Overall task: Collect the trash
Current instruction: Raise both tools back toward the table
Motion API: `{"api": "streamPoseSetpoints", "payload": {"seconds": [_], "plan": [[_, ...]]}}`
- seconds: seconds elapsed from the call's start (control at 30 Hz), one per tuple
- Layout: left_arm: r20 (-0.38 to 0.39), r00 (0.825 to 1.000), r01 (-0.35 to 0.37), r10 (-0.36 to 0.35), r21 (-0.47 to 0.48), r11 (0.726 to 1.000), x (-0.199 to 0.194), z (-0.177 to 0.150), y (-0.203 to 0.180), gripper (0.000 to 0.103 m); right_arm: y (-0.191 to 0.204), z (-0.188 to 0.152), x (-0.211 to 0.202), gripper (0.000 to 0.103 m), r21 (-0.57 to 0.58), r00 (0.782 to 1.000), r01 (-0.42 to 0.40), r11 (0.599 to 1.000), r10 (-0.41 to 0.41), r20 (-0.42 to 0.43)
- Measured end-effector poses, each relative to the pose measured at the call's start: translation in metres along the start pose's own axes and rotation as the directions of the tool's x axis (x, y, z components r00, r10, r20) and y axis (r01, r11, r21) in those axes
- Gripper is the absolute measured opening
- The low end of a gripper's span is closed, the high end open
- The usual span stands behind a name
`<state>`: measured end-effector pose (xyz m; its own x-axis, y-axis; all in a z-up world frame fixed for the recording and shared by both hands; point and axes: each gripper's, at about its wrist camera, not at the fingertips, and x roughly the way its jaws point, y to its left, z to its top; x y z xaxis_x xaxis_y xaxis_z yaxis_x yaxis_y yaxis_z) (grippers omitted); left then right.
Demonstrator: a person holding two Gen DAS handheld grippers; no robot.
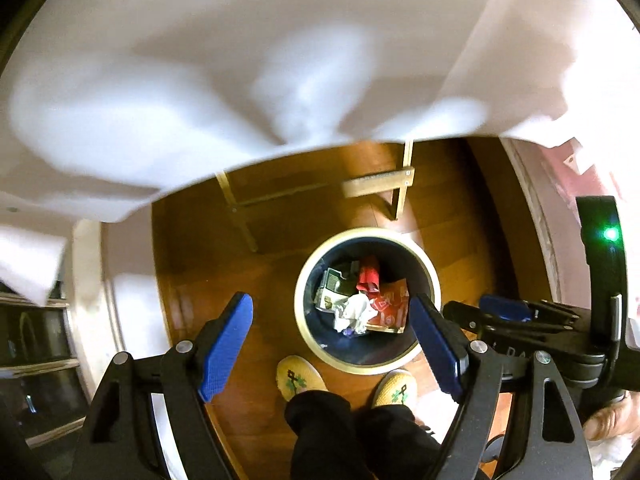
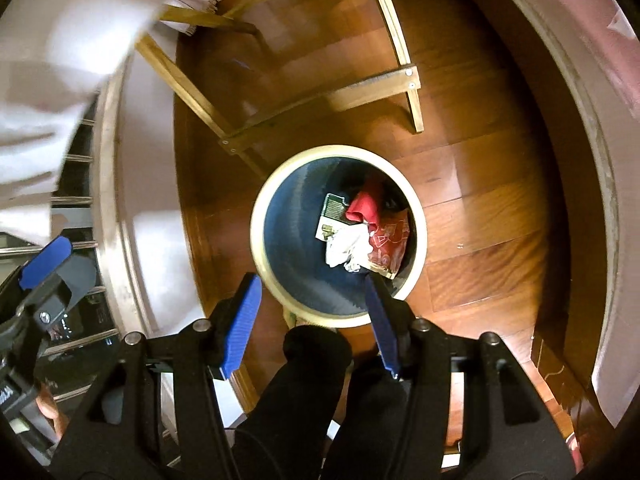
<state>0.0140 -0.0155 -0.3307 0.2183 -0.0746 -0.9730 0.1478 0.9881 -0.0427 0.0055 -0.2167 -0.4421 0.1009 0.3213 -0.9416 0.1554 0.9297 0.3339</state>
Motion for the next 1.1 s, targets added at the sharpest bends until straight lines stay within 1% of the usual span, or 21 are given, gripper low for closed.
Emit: {"api": "streamPoseSetpoints", "payload": {"seconds": [0.17, 0.3, 0.4, 0.57, 0.73, 0.87, 0.93, 1.1], "plan": [[0.025, 1.000, -0.010, 0.010, -0.009, 1.000, -0.059, 0.002, -0.004, 0.082, 0.014, -0.007, -0.050, 0.051, -0.018, 1.000, -0.015, 1.000, 0.016, 0.019], [0.049, 0.999, 0.002, -0.002, -0.009, 1.000, -0.113, 0.003, -0.007, 0.082, 0.026, -0.013, -0.099, 0.051, -0.043, 0.998, -0.027, 0.999, 0.029, 0.052], [0.072, 0.997, -0.002, 0.002, -0.004, 1.000, -0.151, 0.002, -0.014, 0.082, 0.036, -0.017, -0.136, 0.051, -0.065, 0.996, -0.030, 0.997, 0.035, 0.076], [0.129, 0.991, -0.020, 0.020, -0.005, 1.000, -0.213, 0.004, -0.022, 0.082, 0.052, -0.022, -0.194, 0.051, -0.107, 0.991, -0.034, 0.994, 0.048, 0.126], [0.186, 0.981, -0.050, 0.051, -0.012, 0.999, -0.268, 0.005, -0.026, 0.082, 0.075, -0.026, -0.253, 0.051, -0.178, 0.979, -0.042, 0.983, 0.076, 0.190], [0.241, 0.965, -0.098, 0.099, -0.014, 0.995, -0.308, 0.011, -0.028, 0.082, 0.089, -0.027, -0.294, 0.051, -0.234, 0.965, -0.050, 0.971, 0.108, 0.240], [0.278, 0.951, -0.135, 0.137, -0.025, 0.990, -0.327, 0.016, -0.028, 0.082, 0.095, -0.028, -0.314, 0.051, -0.258, 0.957, -0.051, 0.965, 0.121, 0.264], [0.344, 0.916, -0.188, 0.206, -0.085, 0.978, -0.359, 0.033, -0.020, 0.082, 0.105, -0.022, -0.348, 0.051, -0.319, 0.937, -0.029, 0.947, 0.137, 0.321]]}}
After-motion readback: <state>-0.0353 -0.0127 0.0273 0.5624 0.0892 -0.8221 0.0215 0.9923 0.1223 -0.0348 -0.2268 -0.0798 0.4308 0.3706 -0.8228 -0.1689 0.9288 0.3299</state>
